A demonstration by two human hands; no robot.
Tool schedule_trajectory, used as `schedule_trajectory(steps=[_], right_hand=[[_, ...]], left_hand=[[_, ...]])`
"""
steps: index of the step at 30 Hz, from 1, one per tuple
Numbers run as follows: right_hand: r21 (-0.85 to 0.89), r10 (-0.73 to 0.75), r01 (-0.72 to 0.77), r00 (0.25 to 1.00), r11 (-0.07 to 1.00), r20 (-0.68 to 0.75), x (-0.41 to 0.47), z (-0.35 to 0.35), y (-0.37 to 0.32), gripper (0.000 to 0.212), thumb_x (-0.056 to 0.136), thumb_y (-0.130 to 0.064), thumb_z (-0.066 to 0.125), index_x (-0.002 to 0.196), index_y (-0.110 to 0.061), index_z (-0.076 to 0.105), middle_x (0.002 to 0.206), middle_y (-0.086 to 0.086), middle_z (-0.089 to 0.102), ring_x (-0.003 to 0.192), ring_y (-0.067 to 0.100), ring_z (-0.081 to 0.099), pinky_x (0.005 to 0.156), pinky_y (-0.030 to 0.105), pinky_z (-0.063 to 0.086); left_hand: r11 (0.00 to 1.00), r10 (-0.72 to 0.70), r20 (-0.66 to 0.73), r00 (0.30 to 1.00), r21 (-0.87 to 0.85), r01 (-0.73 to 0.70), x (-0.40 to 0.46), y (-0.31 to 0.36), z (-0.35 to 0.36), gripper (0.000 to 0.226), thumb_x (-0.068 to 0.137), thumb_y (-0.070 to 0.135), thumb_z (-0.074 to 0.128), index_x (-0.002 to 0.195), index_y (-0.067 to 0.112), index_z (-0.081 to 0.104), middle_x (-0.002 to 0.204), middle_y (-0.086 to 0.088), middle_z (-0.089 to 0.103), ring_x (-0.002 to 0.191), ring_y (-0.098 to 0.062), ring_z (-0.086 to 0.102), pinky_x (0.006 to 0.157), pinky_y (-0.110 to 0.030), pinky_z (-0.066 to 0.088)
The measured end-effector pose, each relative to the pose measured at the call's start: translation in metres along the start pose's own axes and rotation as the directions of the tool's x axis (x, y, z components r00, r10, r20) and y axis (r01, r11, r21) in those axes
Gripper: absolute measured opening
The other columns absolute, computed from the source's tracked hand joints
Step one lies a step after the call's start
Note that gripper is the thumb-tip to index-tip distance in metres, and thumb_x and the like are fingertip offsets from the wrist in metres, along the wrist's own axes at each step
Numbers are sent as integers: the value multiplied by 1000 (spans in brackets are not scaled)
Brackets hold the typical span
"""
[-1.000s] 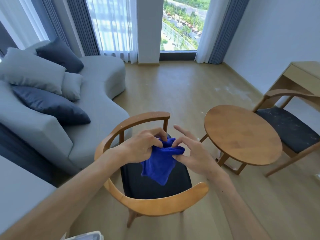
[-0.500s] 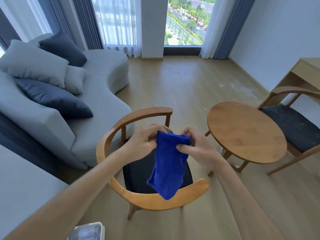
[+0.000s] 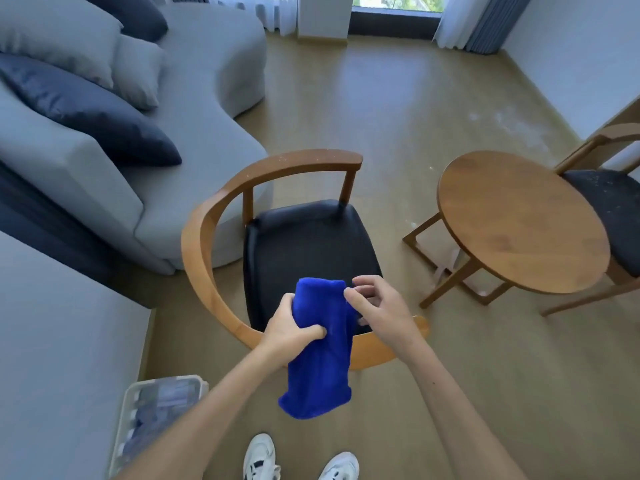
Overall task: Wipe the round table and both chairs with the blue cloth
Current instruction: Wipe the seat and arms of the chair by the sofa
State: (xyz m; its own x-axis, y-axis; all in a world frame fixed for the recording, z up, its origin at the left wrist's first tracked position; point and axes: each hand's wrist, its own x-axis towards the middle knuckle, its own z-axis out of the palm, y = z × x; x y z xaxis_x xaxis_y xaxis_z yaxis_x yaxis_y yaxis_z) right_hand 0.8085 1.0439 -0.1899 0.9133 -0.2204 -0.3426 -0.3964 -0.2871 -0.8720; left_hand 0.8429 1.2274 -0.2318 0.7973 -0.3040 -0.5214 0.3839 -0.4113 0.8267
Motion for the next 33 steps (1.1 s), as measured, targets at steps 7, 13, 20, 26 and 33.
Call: schedule_trajectory(steps=[7, 13, 20, 26, 33], right_hand=[[-438, -5, -72, 985, 896, -172, 17, 0, 130, 19, 92, -21, 62, 108, -13, 63, 108, -2, 62, 108, 17, 54, 92, 23, 39], [-775, -214, 52, 971, 629, -108, 29, 2, 169, 25, 91, -19, 62, 114, -8, 68, 128, 9, 60, 131, 31, 46, 114, 47, 27], [-704, -318, 64, 918, 707, -236, 36, 28, 175, 32, 93, -15, 42, 95, -7, 73, 112, 9, 69, 112, 25, 62, 109, 46, 33], [-610, -316, 32, 876, 791, -364, 53, -14, 194, 33, 91, -15, 41, 92, -5, 72, 113, 8, 70, 114, 25, 61, 102, 40, 34], [-797, -362, -48, 873, 603, -326, 58, -21, 213, 30, 92, -19, 45, 80, -10, 71, 100, 6, 70, 100, 28, 62, 104, 48, 37]], left_hand=[[794, 134, -320, 938, 601, 91, 20, -89, 25, 53, 79, 40, 64, 124, 21, 45, 121, 0, 48, 106, -18, 45, 90, -32, 43], [506, 556, -162, 815, 844, -177, 12, -110, 41, 54, 85, 40, 53, 131, 13, 58, 142, -20, 45, 130, -42, 44, 102, -60, 38], [503, 506, -140, 851, 849, -160, 23, -119, 79, 60, 80, 47, 55, 128, 12, 60, 147, -22, 40, 132, -47, 37, 101, -55, 41], [460, 487, -54, 872, 865, -203, 36, -82, 174, 64, 80, 47, 58, 139, 23, 52, 147, -25, 39, 130, -51, 39, 99, -57, 41], [466, 477, 9, 879, 845, -261, 40, -90, 150, 62, 79, 49, 56, 135, 22, 57, 145, -19, 44, 127, -44, 44, 98, -53, 44]])
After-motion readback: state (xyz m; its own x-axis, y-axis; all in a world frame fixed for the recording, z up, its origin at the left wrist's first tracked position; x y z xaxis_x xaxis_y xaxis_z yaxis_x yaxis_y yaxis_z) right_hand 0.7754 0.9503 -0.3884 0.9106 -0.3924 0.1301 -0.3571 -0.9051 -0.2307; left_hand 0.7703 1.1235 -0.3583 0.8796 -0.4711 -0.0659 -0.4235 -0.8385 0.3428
